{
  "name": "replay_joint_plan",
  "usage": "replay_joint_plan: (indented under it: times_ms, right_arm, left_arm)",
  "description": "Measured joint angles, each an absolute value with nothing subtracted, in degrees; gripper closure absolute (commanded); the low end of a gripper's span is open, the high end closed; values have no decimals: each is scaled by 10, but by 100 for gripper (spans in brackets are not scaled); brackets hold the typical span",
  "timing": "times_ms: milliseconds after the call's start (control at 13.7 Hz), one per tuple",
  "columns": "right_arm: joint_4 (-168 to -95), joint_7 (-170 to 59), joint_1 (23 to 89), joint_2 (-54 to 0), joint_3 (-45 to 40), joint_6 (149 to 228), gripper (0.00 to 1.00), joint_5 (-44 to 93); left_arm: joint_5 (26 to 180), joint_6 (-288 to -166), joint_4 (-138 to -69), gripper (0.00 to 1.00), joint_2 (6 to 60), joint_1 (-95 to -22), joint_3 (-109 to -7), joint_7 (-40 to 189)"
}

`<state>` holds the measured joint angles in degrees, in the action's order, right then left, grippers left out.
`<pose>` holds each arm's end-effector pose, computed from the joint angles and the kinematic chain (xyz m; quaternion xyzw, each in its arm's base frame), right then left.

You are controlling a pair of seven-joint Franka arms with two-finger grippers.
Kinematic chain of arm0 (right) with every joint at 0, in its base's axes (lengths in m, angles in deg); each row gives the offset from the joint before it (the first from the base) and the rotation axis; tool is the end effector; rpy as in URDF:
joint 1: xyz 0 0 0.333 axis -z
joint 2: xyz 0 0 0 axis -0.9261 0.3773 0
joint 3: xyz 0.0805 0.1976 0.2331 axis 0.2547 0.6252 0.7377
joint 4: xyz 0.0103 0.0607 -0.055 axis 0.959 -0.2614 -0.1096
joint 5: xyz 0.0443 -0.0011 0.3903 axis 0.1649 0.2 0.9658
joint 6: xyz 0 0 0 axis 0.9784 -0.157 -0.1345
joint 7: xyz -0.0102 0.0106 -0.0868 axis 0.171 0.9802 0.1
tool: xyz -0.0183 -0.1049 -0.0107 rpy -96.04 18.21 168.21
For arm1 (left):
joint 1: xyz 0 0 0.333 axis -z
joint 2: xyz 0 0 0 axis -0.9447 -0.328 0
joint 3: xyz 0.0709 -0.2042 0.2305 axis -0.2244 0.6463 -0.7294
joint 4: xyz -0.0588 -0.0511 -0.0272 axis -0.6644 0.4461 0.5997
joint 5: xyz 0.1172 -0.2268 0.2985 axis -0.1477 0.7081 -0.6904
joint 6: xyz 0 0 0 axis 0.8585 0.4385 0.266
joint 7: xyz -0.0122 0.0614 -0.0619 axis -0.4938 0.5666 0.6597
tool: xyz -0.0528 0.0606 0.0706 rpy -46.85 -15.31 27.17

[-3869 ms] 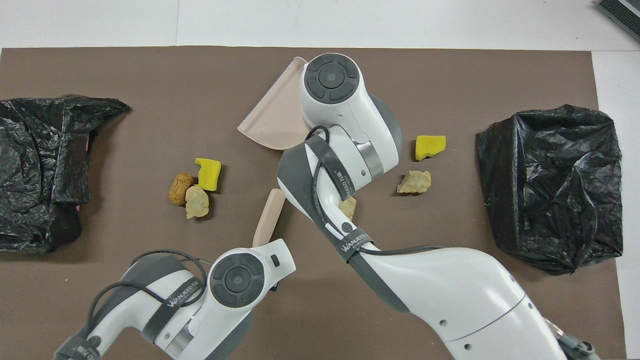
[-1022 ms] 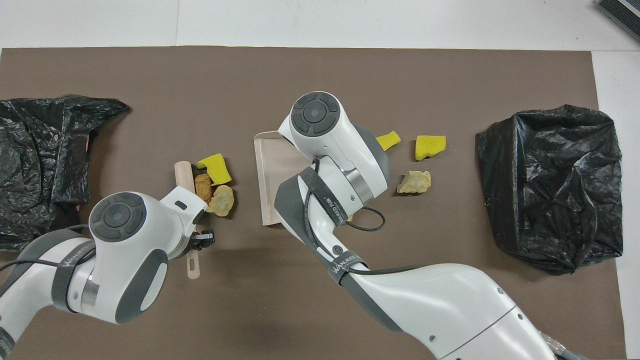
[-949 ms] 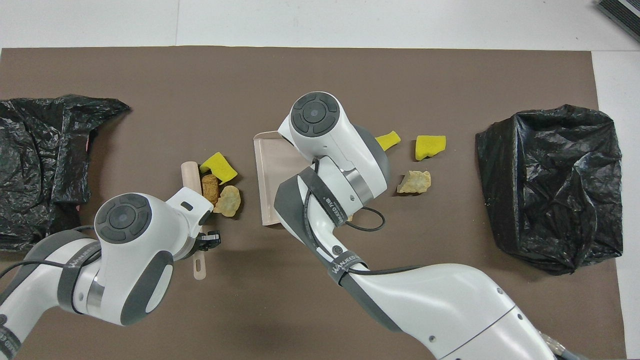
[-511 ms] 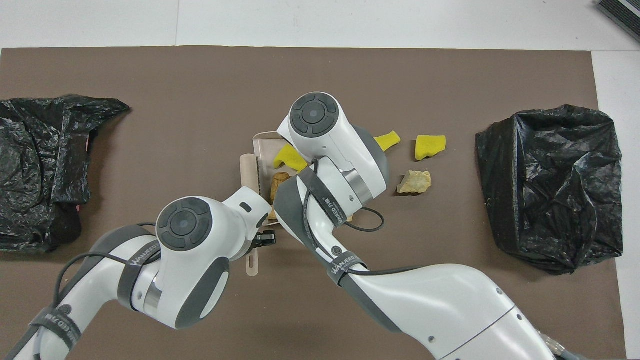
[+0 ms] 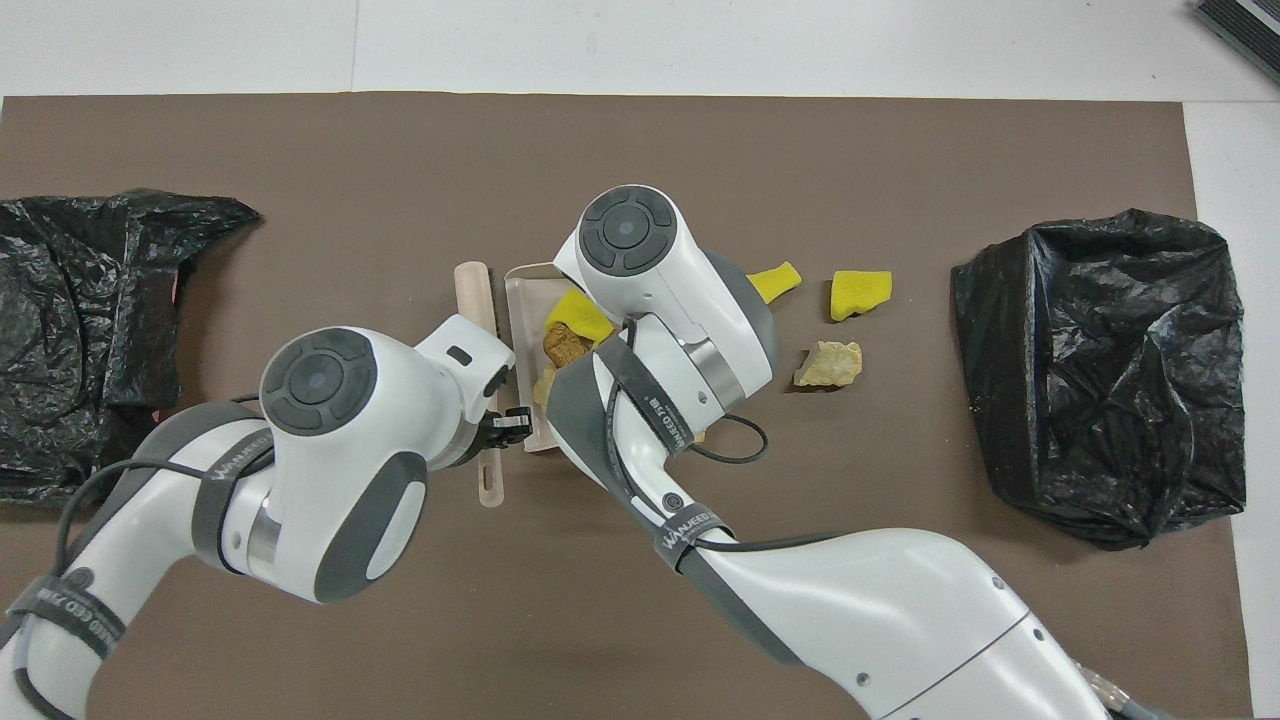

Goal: Sweep and dump trash in bin
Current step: 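Sweep the debris into the dustpan with the brush in the left gripper, then carry the dustpan with the right gripper over the nearby black bag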

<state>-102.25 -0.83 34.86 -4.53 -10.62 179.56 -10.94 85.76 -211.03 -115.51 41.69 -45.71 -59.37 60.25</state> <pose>0.6208 0.3805 0.3538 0.6639 0.7458 -0.0416 0.0354 0.4819 -0.2524 0.3984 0.9963 0.0610 -0.0361 0.0494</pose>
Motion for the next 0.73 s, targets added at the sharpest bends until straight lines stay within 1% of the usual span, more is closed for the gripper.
replay_joint_plan:
  times_ms: [219,365,584,730]
  right_arm:
    - [-1022,-26,353,-47,-107,1811,100,-109]
    - [-1022,-37,361,-53,-107,1815,100,-109]
    - [-1023,-38,381,-78,-108,1815,100,-108]
    - [-1034,-38,406,-114,-108,1810,100,-107]
  left_arm:
    - [857,-2079,-1149,100,424,-505,-597,607]
    - [857,-2043,-1149,100,444,-520,-598,616]
    - [857,-2025,-1168,100,473,-515,-590,617]
    - [857,-2025,-1202,100,494,-487,-583,610]
